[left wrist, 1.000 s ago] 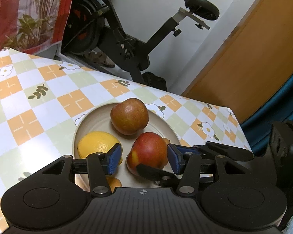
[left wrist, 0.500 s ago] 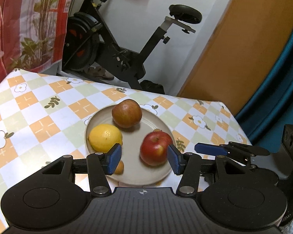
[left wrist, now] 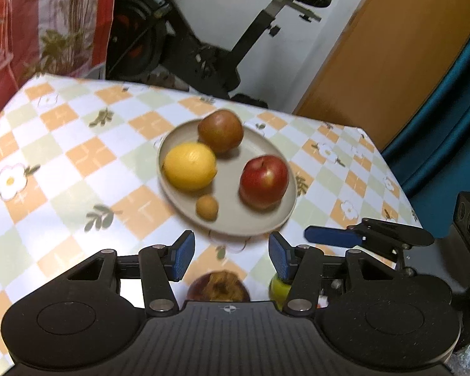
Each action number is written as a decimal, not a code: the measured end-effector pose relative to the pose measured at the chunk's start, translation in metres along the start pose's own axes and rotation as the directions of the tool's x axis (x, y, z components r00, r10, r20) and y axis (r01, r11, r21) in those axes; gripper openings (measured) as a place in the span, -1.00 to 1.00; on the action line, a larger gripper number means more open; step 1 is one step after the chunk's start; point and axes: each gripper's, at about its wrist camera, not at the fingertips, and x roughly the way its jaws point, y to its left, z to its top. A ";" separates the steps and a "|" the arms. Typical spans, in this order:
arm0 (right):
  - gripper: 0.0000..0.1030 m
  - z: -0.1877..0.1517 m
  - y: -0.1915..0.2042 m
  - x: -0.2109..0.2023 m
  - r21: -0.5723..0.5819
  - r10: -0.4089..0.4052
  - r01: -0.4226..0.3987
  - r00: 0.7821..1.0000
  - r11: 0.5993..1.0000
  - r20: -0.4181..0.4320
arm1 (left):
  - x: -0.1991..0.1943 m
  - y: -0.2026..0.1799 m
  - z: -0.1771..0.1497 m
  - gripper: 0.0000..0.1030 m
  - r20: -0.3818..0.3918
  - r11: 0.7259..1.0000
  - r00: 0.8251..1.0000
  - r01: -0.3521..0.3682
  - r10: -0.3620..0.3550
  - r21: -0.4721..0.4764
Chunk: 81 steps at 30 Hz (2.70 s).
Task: Organize fruits
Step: 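Move both grippers to the dark purple mangosteen and close on it, then carry the mangosteen with both grippers over the plate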
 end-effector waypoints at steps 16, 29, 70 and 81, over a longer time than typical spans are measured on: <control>0.34 -0.012 0.057 0.052 -0.204 0.081 -0.120 0.979 0.972 -0.187 | 0.012 0.017 -0.026 0.10 -0.077 0.998 0.995 0.062 -0.064 -0.033; 0.31 -0.015 0.046 0.072 -0.136 0.104 -0.141 0.963 0.981 -0.249 | 0.029 0.014 -0.033 0.26 -0.127 0.999 0.990 0.053 -0.054 -0.012; 0.24 0.021 0.017 0.037 -0.075 0.075 -0.082 0.993 0.994 -0.091 | 0.030 -0.019 0.016 0.11 -0.017 0.995 0.995 0.096 -0.096 0.021; 0.24 0.026 -0.036 0.023 0.006 -0.014 0.015 0.996 1.000 -0.084 | 0.077 -0.053 0.029 0.11 -0.063 0.988 0.988 0.147 -0.143 0.055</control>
